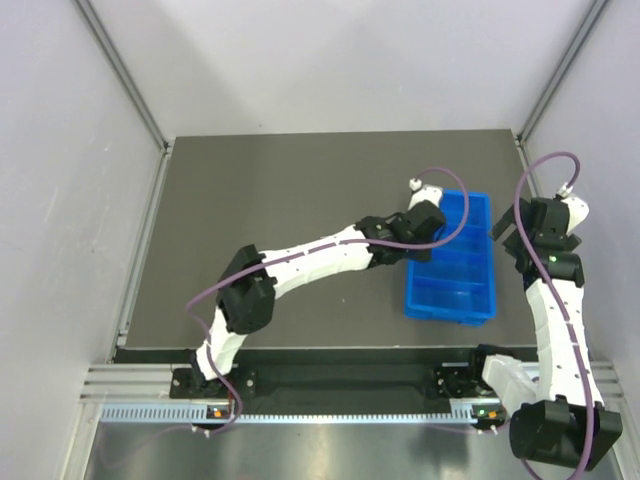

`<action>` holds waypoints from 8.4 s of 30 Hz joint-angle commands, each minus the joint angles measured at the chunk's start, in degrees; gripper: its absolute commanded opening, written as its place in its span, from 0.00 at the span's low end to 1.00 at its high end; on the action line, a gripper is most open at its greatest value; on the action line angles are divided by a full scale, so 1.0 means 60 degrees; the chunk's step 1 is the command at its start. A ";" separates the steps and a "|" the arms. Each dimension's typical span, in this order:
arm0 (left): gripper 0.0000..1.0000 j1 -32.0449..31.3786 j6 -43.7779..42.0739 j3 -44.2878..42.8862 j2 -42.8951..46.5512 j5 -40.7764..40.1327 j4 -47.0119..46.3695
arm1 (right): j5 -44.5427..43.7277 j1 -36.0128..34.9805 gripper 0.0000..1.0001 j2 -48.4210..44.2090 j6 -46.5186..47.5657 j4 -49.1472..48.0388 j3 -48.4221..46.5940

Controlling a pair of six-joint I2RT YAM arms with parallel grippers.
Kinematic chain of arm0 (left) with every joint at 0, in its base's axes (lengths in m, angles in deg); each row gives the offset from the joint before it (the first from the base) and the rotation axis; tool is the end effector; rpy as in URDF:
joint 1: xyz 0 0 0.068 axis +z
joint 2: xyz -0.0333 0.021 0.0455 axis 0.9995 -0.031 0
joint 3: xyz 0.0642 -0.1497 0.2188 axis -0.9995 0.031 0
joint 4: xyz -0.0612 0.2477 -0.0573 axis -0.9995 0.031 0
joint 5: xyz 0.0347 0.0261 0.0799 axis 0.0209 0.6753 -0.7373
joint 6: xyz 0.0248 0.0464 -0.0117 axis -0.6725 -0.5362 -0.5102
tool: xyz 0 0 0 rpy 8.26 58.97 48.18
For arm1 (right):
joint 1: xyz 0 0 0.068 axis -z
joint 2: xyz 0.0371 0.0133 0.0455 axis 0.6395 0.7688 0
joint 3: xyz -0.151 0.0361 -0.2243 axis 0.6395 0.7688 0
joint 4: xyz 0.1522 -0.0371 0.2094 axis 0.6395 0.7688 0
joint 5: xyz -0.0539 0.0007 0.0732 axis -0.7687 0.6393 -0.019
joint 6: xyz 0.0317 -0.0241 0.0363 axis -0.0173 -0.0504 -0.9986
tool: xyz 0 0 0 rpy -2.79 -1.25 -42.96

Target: Sort the screws and nuts into containers

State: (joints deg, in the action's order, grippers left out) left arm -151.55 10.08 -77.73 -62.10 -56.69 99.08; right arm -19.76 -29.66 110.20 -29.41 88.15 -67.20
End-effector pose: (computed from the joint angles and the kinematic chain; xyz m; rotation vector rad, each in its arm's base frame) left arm 0.2233 -0.4229 0.2865 0.4037 2.2917 -0.6012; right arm 0.1813 -0.0428 0.3092 0.8431 2.0758 -0.1831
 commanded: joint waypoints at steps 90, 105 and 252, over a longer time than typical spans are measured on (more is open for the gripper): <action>0.14 0.3363 0.1434 0.5558 0.1310 -0.1275 0.0530 | 0.2085 0.0003 1.00 0.0224 0.0660 -0.1234 0.0312; 0.13 0.1886 0.0380 0.3612 0.2410 -0.0984 0.0239 | 0.1223 0.0062 0.99 0.0077 0.0206 -0.1088 0.0253; 0.15 0.0169 -0.0237 0.0593 -0.0446 0.1669 -0.2503 | 0.1543 0.0633 1.00 0.0311 -0.0087 -0.1190 0.0488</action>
State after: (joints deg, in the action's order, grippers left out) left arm -150.11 9.71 -70.61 -64.63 -47.90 86.58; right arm -11.33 -26.45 111.81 -29.26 83.58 -64.14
